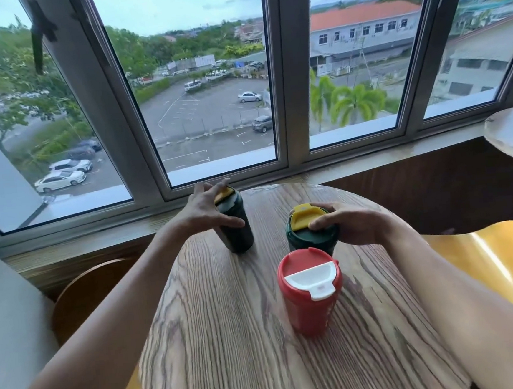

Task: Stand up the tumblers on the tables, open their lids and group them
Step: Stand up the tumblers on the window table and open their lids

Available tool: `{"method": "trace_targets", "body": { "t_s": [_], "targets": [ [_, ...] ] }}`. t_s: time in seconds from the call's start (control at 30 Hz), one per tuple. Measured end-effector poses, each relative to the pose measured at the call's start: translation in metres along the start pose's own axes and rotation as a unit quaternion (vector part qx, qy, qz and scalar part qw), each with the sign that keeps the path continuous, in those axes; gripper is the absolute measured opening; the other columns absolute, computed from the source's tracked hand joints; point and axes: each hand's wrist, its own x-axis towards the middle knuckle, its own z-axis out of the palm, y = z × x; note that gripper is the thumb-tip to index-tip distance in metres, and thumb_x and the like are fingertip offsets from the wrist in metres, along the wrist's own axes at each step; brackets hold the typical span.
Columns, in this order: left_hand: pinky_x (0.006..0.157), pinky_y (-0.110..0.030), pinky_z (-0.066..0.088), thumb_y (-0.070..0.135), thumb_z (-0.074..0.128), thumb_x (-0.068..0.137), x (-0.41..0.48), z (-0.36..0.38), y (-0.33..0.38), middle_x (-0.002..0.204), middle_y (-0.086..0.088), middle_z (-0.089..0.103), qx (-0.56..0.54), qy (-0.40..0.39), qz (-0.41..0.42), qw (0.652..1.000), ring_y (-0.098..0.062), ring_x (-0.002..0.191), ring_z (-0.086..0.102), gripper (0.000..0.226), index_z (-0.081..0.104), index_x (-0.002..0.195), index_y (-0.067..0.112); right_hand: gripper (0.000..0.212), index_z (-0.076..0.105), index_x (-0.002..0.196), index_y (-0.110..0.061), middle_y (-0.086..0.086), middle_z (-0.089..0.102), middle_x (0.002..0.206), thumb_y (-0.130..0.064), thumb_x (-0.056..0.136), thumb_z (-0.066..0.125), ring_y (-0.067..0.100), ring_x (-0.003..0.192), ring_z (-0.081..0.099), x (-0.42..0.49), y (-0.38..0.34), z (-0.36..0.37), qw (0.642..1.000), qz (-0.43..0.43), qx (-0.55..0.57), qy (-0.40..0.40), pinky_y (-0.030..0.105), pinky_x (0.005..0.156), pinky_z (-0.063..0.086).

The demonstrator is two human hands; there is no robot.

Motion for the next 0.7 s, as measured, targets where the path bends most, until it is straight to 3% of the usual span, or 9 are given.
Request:
{"method": "trace_targets", "body": {
  "t_s": [0.1,0.17,0.23,0.43,0.6,0.7],
  "targets": [
    [0.104,-0.045,0.045,0.053,0.072,0.080,0.010,-0.005,0.013,0.135,-0.003,0.033,-0.021,-0.061,-0.015,0.998,-0.026,0.124,0.040,0.081,0.035,0.150,0.035,0.063,0.055,0.132,-0.008,0.012,0.066,0.122,-0.013,0.073,0.076,0.022,0.111,0.063,-0.001,0.000,0.001,1.000,0.002,0.004,0.002,0.032,0.100,0.045],
    [0.085,-0.038,0.051,0.034,0.069,0.089,0.014,-0.013,0.016,0.141,-0.009,0.043,-0.070,-0.084,-0.012,0.994,-0.028,0.117,0.051,0.062,0.044,0.146,0.029,0.063,0.056,0.131,-0.009,0.012,0.066,0.123,-0.015,0.071,0.077,0.022,0.112,0.062,-0.001,0.001,0.002,1.000,-0.002,0.008,0.000,0.033,0.101,0.044],
    [0.079,-0.036,0.050,0.018,0.067,0.090,0.015,-0.022,0.017,0.136,-0.014,0.054,-0.059,-0.082,-0.005,0.995,-0.030,0.111,0.057,0.053,0.053,0.140,0.024,0.059,0.057,0.130,-0.010,0.011,0.066,0.121,-0.012,0.074,0.075,0.022,0.111,0.062,-0.001,0.002,0.001,1.000,-0.005,0.007,0.003,0.033,0.101,0.044],
    [0.088,-0.054,0.055,0.018,0.078,0.080,0.006,-0.034,0.020,0.125,-0.022,0.062,-0.048,-0.059,0.031,0.997,-0.043,0.116,0.059,0.047,0.067,0.126,0.013,0.050,0.056,0.129,-0.007,0.010,0.067,0.117,-0.007,0.080,0.066,0.020,0.106,0.063,-0.001,0.002,0.003,1.000,-0.009,0.011,0.003,0.027,0.094,0.048],
    [0.094,-0.040,0.052,0.010,0.078,0.079,-0.017,-0.022,0.031,0.121,-0.013,0.065,-0.047,-0.065,0.069,0.994,-0.025,0.117,0.059,0.043,0.066,0.121,0.012,0.062,0.052,0.133,-0.002,0.014,0.063,0.123,-0.012,0.076,0.073,0.023,0.112,0.058,0.001,0.001,-0.001,1.000,-0.007,-0.014,0.001,0.036,0.104,0.040],
    [0.091,-0.044,0.055,0.025,0.081,0.068,-0.037,-0.012,0.035,0.110,-0.009,0.067,-0.076,-0.089,0.081,0.990,-0.016,0.100,0.064,0.040,0.069,0.107,0.023,0.058,0.050,0.134,-0.001,0.017,0.060,0.125,-0.008,0.080,0.069,0.027,0.115,0.055,0.003,0.003,-0.002,1.000,-0.011,-0.010,0.002,0.040,0.109,0.035]
  ]
}}
